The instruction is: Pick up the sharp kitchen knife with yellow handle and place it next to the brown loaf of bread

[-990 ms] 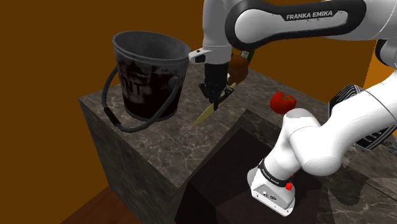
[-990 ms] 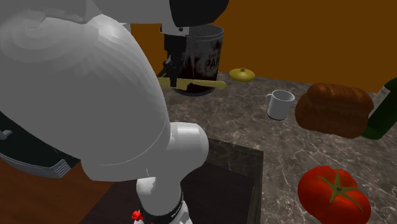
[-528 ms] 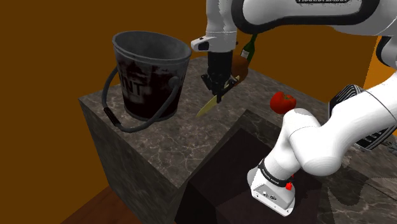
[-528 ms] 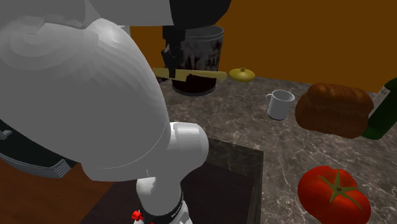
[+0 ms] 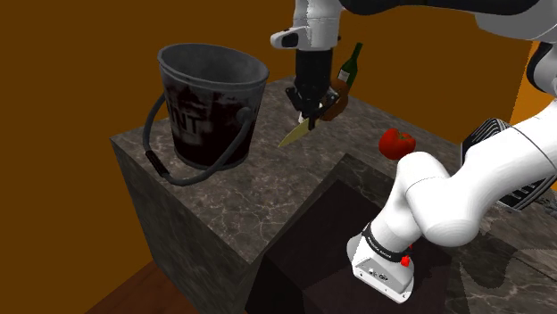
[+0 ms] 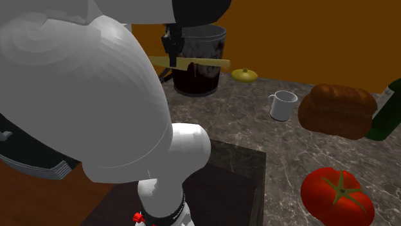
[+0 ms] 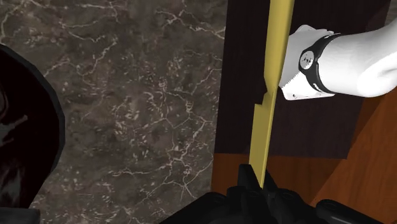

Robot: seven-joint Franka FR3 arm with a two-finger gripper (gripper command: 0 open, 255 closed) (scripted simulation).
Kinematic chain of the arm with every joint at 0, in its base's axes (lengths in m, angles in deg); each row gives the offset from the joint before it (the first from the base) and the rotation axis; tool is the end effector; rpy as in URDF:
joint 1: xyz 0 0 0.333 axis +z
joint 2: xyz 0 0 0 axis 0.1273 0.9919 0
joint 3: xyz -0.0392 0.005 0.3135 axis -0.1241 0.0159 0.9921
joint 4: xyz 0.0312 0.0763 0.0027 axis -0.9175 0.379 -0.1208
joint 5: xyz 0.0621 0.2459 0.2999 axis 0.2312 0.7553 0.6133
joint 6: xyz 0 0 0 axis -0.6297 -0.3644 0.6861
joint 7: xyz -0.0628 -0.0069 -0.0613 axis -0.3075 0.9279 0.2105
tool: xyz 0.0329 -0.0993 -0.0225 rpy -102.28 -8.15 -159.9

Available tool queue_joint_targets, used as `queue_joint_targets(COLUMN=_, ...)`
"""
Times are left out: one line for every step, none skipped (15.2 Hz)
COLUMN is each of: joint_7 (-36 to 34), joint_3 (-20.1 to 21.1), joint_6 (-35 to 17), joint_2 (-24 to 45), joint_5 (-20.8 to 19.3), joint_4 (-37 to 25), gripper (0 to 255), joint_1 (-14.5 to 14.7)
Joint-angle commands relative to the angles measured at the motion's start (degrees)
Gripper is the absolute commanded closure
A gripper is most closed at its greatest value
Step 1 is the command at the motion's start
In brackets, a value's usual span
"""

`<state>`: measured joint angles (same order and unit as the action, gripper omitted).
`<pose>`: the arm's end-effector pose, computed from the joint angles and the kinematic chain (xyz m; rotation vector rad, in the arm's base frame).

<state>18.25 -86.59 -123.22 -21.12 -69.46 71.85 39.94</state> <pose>0.3543 0.1222 0.5536 -1.9805 -2.1661 0.2994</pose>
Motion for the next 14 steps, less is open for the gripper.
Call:
queue_joint_targets(joint_7=-0.12, joint_3=0.10, joint_6=1.37, joint_2=-0.07, joint_5=0.07, joint_4=-1.28, gripper=255, joint_1=0.04)
queue_joint_targets(joint_7=1.19, joint_3=-0.87, joint_6=1.63, joint_2=-0.50, joint_5=-0.82, joint_4=-1.09, gripper=255, joint_1=-0.52)
queue_joint_targets(joint_7=2.52, joint_3=-1.85, joint_6=1.88, joint_2=-0.86, joint_5=-1.71, joint_4=-0.96, gripper=255, joint_1=-1.07)
queue_joint_targets(joint_7=3.86, joint_3=-2.84, joint_6=2.11, joint_2=-1.16, joint_5=-2.61, joint_4=-0.89, gripper=255, joint_1=-1.61)
queue_joint_targets(joint_7=5.22, joint_3=-3.85, joint_6=2.32, joint_2=-1.40, joint_5=-3.52, joint_4=-0.89, gripper=255, joint_1=-2.14)
queue_joint_targets(joint_7=6.58, joint_3=-4.88, joint_6=2.52, joint_2=-1.58, joint_5=-4.43, joint_4=-0.94, gripper=255, joint_1=-2.66)
queue_joint_targets(joint_7=7.96, joint_3=-5.92, joint_6=2.69, joint_2=-1.69, joint_5=-5.33, joint_4=-1.06, gripper=255, joint_1=-3.17)
queue_joint_targets(joint_7=9.36, joint_3=-6.96, joint_6=2.84, joint_2=-1.74, joint_5=-6.23, joint_4=-1.23, gripper=255, joint_1=-3.67)
queue_joint_targets(joint_7=10.77, joint_3=-8.02, joint_6=2.97, joint_2=-1.72, joint_5=-7.12, joint_4=-1.46, gripper=255, joint_1=-4.17)
queue_joint_targets(joint_7=12.19, joint_3=-9.09, joint_6=3.07, joint_2=-1.63, joint_5=-8.00, joint_4=-1.75, gripper=255, joint_1=-4.64)
queue_joint_targets(joint_7=13.62, joint_3=-10.18, joint_6=3.15, joint_2=-1.49, joint_5=-8.86, joint_4=-2.10, gripper=255, joint_1=-5.10)
queue_joint_targets(joint_7=15.07, joint_3=-11.28, joint_6=3.21, joint_2=-1.27, joint_5=-9.70, joint_4=-2.51, gripper=255, joint_1=-5.54)
queue_joint_targets(joint_7=16.54, joint_3=-12.38, joint_6=3.24, joint_2=-0.99, joint_5=-10.52, joint_4=-2.98, gripper=255, joint_1=-5.97)
queue_joint_targets(joint_7=18.03, joint_3=-13.50, joint_6=3.24, joint_2=-0.63, joint_5=-11.31, joint_4=-3.51, gripper=255, joint_1=-6.38)
